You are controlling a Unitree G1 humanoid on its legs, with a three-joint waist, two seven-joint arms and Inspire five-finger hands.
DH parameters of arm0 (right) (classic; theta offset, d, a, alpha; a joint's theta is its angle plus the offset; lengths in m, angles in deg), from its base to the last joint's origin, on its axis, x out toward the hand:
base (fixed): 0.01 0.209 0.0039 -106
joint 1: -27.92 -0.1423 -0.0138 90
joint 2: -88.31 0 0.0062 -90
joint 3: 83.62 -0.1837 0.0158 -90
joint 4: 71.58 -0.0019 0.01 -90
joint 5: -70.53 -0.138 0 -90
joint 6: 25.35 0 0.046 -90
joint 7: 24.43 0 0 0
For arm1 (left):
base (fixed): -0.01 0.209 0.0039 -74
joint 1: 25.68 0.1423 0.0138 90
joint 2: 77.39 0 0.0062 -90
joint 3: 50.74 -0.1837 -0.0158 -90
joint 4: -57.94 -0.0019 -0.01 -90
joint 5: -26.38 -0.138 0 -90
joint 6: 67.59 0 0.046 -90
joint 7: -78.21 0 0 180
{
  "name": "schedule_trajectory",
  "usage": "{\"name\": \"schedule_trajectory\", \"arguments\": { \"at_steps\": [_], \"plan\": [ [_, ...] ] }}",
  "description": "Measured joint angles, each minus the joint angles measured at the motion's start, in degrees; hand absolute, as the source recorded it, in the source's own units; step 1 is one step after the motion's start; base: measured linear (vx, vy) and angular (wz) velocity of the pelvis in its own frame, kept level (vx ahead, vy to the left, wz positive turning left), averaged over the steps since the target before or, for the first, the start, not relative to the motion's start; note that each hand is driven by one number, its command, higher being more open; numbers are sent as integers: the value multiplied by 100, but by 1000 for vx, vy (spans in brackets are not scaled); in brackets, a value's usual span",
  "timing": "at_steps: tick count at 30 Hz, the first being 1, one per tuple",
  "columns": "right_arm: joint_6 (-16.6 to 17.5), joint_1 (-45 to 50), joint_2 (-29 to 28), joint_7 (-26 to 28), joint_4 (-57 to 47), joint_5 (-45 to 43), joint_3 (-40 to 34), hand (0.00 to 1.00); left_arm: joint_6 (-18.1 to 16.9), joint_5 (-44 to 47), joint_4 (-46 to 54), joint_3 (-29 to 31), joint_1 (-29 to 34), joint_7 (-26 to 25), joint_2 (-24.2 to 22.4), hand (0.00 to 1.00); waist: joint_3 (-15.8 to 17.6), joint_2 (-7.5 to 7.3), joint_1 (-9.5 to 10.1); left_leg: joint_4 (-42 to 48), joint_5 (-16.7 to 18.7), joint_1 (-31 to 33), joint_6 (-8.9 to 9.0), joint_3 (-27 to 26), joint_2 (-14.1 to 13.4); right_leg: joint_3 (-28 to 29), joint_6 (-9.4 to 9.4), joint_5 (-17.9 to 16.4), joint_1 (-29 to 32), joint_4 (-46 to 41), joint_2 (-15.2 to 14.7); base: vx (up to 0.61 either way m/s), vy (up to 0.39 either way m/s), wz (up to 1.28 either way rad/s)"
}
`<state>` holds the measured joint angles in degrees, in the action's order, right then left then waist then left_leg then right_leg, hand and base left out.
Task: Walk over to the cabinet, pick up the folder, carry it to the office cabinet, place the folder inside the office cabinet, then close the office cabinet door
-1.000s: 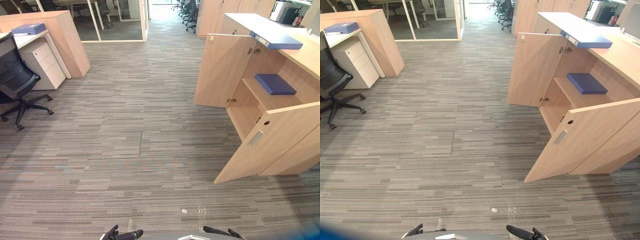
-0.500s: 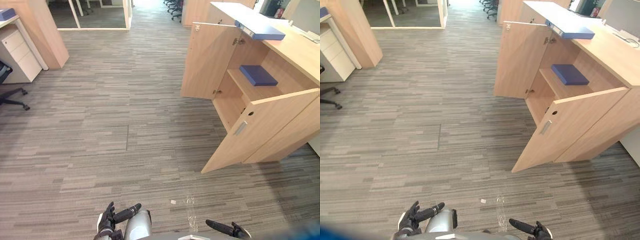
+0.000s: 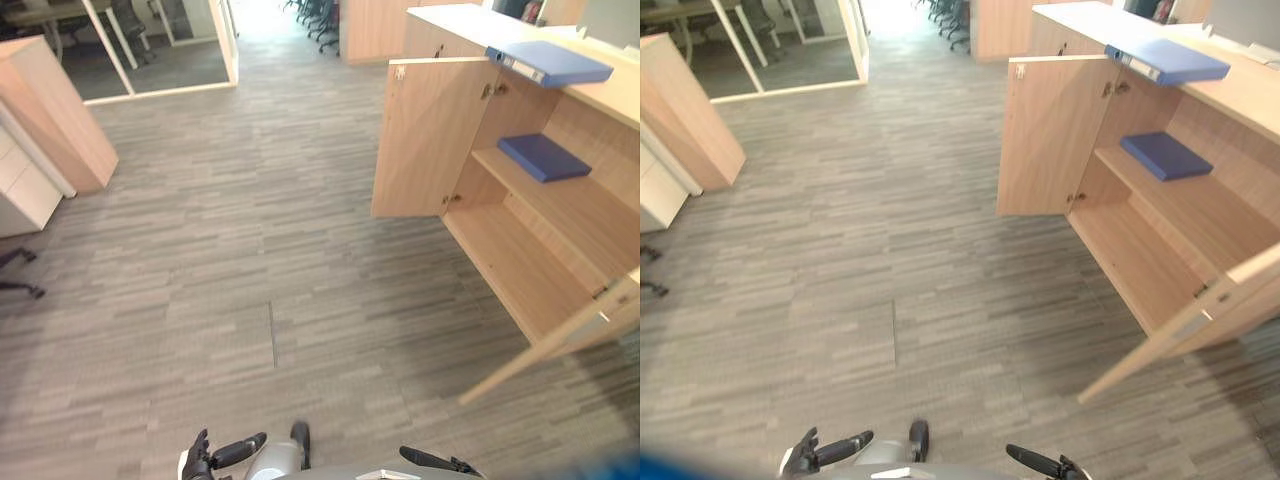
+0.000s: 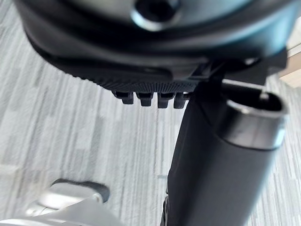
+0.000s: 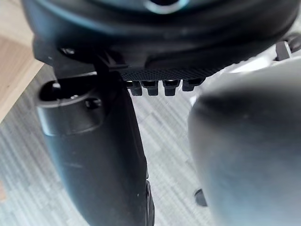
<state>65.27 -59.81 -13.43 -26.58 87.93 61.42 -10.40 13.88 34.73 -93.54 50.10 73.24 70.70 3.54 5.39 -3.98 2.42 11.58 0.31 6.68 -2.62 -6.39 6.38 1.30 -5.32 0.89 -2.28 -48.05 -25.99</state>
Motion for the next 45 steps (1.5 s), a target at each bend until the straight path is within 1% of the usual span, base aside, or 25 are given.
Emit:
{"name": "schedule_trajectory", "arguments": {
  "at_steps": [2,4,6,9,10,12,14,15,16,19,20,21,22,23,24,26,28,30,32,33,35,37,40,43,45],
  "plan": [
    [55,-47,36,-129,-262,14,53,100,22,-8,-5,-122,-74,-2,-2,100,120,85,-81,-253,87,-579,-110,98,127,-693,-187,126,472,-1415,-352,476,331,20],
    [57,-139,83,-171,-358,11,115,100,25,-20,-4,-302,-204,-10,-10,100,283,221,-127,-575,85,-1152,-115,251,65,-1466,31,-417,649,-1784,-267,422,235,18],
    [87,-348,-15,-191,-447,5,312,100,38,-137,-43,-509,-397,-6,28,100,566,313,-167,-751,91,-1672,-117,319,-114,-1938,858,-1258,770,-852,489,333,100,2],
    [143,-381,-124,-188,-619,-37,452,100,19,-220,-30,-728,-557,24,36,100,645,368,-306,-795,292,-1845,-166,413,-237,-2158,940,-1448,983,861,1133,240,-56,19],
    [211,-393,-167,-168,-646,-132,439,100,4,-229,12,-715,-710,14,-45,100,767,261,-273,-850,544,-1973,-183,390,-217,-2139,911,-1256,1176,2025,1301,217,-108,3],
    [212,-394,-198,-171,-631,-247,405,100,5,-213,13,-703,-665,13,-121,100,773,228,-276,-775,788,-2016,-136,388,-283,-2166,770,-717,1204,2777,1414,144,-105,-4],
    [211,-379,-235,-188,-558,-230,209,100,3,-214,15,-664,-671,4,-228,100,776,228,-279,-718,1056,-2169,83,379,-542,-2362,534,-193,1000,3153,1636,252,-155,-9],
    [209,-371,-240,-185,-521,-231,181,100,3,-221,14,-641,-669,9,-234,100,778,231,-285,-717,1125,-2211,159,366,-635,-2434,417,-114,950,3199,1727,426,-244,-14],
    [214,-387,-274,-183,-460,-227,35,100,8,-248,-24,-554,-633,42,-262,100,768,283,-303,-721,1254,-2359,395,304,-962,-2521,249,-270,818,3224,2050,399,-232,-10],
    [216,-372,-269,-194,-390,-234,-136,100,14,-431,-62,-529,-655,129,-298,100,757,379,-333,-429,1382,-2398,649,184,-1326,-2573,108,-607,702,3216,2446,450,-290,-13],
    [216,-322,-325,-186,-392,-260,-296,100,24,-500,-50,-344,-655,225,-292,100,737,352,-375,816,1507,-1937,845,181,-1504,-2565,72,-724,489,3404,2596,450,-294,-9],
    [214,-299,-346,-184,-421,-259,-340,100,31,-507,-44,-193,-654,244,-317,100,730,362,-405,1628,1494,-1602,858,179,-1597,-2552,59,-728,327,3560,2688,464,-288,-17],
    [211,-228,-341,-185,-534,-272,-349,100,48,-495,7,82,-619,243,-409,100,708,473,-425,2861,1272,-1126,716,164,-1807,-2482,-3,-716,85,3798,2894,357,-179,-48],
    [221,-112,-250,-175,-644,-273,-320,100,49,-357,137,366,-510,198,-566,100,694,655,-386,4257,762,-587,527,149,-2178,-2248,-139,-730,-263,4036,3198,424,-128,-96],
    [227,-105,-157,-179,-582,-270,-276,100,47,-161,186,427,-467,154,-596,100,716,793,-295,5246,752,-270,450,61,-2468,-1944,-267,-787,-609,4143,3400,428,-70,-111],
    [184,-175,-163,-194,-443,-234,-194,100,29,39,235,410,-438,90,-468,100,732,681,-241,5783,938,126,363,10,-2459,-1468,-359,-848,-1016,4247,3405,528,-11,-130],
    [169,-245,-170,-214,-326,-224,-119,100,-22,99,444,421,-331,9,-408,100,786,593,-156,5409,1180,532,461,108,-2240,-926,-367,-853,-1234,4351,3341,487,42,-154],
    [107,-342,-193,-243,-256,-224,-119,100,-10,130,506,515,-264,-45,-396,100,891,502,-15,4250,1438,819,601,519,-1740,-239,-306,-891,-1371,4364,3194,371,137,-173],
    [93,-348,-262,-297,-281,-232,-107,100,-7,256,500,648,-214,-94,-450,100,937,411,31,2503,1420,871,702,1167,-1155,293,-206,-1114,-1435,4331,2990,396,275,-155],
    [86,-274,-257,-312,-368,-268,-106,100,2,324,488,657,-182,-113,-482,100,948,425,1,1614,1253,898,763,1493,-985,532,-162,-1269,-1493,4281,2957,392,318,-111],
    [101,-144,-246,-349,-539,-392,16,100,0,478,490,765,-114,-132,-567,100,907,499,15,574,852,877,753,1494,-944,822,-50,-1594,-1602,4075,2892,400,339,-76],
    [167,26,-313,-339,-610,-449,250,100,-7,581,485,1050,71,-184,-647,100,773,405,93,658,-44,679,871,1106,-926,1134,67,-1931,-1627,3700,2644,547,363,-100],
    [201,103,-449,-280,-587,-447,219,100,-13,688,452,1316,137,-197,-658,100,511,191,99,1206,501,697,586,693,-812,1218,122,-1922,-1484,3303,2360,430,268,-71],
    [176,202,-470,-211,-437,-437,-32,100,-1,690,336,1519,155,-204,-685,100,172,54,155,1359,748,482,327,225,-698,1424,181,-1889,-1293,2780,2064,317,231,-84],
    [124,197,-462,-123,-385,-437,-387,100,1,691,337,1531,210,-201,-723,100,105,78,170,998,824,-121,228,-142,-568,1368,612,-1534,-580,1107,1873,247,213,-114]
  ]
}}
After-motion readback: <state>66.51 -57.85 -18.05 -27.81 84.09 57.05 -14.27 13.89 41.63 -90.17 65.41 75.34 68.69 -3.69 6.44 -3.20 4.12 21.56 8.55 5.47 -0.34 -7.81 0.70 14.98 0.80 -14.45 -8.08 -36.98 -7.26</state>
